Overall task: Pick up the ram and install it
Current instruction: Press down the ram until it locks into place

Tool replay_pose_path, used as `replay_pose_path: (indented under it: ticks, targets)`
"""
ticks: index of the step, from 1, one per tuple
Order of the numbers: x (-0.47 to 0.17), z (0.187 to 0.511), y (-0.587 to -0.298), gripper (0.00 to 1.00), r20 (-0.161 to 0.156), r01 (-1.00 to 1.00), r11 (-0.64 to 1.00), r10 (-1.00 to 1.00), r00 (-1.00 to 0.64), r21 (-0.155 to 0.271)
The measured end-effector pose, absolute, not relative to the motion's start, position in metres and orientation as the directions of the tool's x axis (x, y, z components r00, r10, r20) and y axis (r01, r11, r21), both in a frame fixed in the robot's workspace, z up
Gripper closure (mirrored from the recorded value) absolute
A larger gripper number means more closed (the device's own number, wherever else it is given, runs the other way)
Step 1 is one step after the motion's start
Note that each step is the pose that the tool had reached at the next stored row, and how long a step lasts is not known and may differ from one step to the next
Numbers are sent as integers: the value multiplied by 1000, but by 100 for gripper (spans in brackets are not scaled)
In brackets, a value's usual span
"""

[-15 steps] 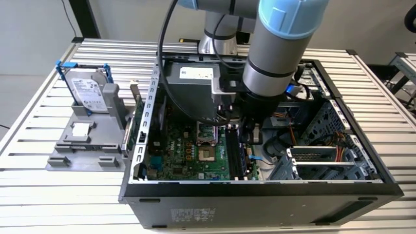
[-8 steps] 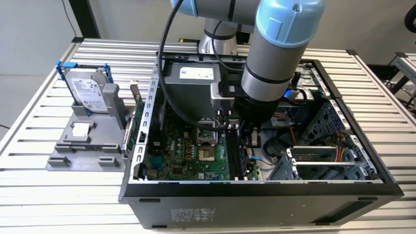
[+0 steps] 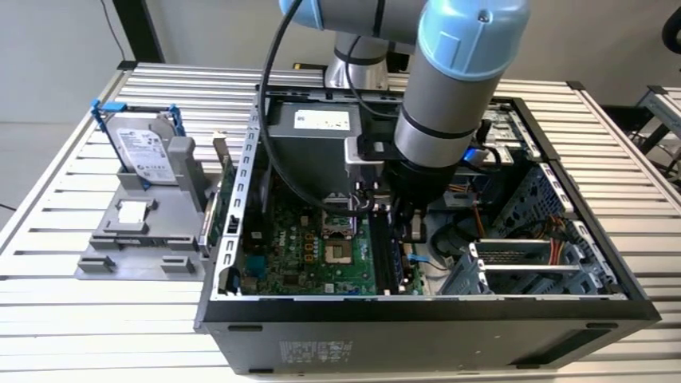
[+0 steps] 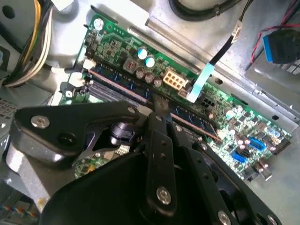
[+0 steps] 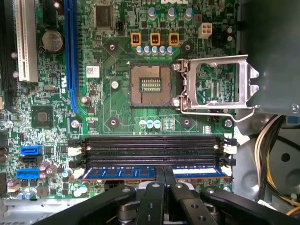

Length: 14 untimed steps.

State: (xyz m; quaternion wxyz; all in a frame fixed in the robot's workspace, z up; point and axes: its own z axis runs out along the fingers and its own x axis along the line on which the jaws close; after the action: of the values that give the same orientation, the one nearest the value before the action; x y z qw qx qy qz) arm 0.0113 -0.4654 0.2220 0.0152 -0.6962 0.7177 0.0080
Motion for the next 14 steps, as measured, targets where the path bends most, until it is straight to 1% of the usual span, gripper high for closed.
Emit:
replay_pose_path:
  ticks: [12, 14]
  targets:
    - [11, 277, -466, 100, -32, -999, 30, -999, -30, -9]
    - [11, 292, -466, 100, -32, -999, 30, -999, -30, -9]
